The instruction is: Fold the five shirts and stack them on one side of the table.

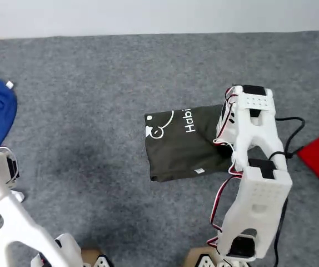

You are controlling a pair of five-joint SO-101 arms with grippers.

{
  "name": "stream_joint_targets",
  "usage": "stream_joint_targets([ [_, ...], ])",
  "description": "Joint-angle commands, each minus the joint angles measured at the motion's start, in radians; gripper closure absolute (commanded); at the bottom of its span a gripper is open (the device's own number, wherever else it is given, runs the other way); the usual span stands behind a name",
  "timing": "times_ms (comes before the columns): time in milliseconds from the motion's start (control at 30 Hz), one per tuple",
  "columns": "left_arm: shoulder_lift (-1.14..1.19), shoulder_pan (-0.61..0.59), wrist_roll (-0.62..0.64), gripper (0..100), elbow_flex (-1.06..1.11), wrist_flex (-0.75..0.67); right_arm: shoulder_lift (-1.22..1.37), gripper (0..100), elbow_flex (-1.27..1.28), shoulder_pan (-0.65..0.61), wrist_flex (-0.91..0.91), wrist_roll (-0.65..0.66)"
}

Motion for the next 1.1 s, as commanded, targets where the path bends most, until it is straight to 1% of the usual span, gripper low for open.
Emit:
stream_joint_targets([
  [0, -0.025, 0.008, -0.008, 90, -0.007, 0.003, -0.120, 98.9, -0.003, -0.036, 0.028, 0.008],
  [167, -0.025, 0.008, -0.008, 90, -0.010, 0.005, -0.269, 98.9, -0.003, -0.104, 0.051, 0.005],
  [333, -0.025, 0.008, -0.008, 90, -0.010, 0.009, -0.386, 98.9, 0.002, -0.110, 0.071, 0.002],
  [533, -0.026, 0.008, -0.008, 90, -0.007, 0.009, -0.346, 97.8, -0.002, -0.105, 0.096, 0.009],
  [567, -0.026, 0.008, -0.008, 90, -0.007, 0.009, -0.332, 95.9, -0.002, -0.105, 0.101, 0.008],
  [633, -0.026, 0.008, -0.008, 90, -0.007, 0.009, -0.308, 88.7, -0.002, -0.097, 0.105, -0.002],
  [733, -0.026, 0.008, -0.008, 90, -0.007, 0.009, -0.278, 77.6, -0.003, -0.096, 0.094, -0.066],
  [800, -0.026, 0.008, -0.008, 90, -0.007, 0.011, -0.263, 73.7, -0.003, -0.104, 0.065, -0.086],
  [1067, -0.026, 0.008, -0.008, 90, -0.005, 0.011, -0.159, 73.1, -0.003, -0.102, -0.085, -0.091],
])
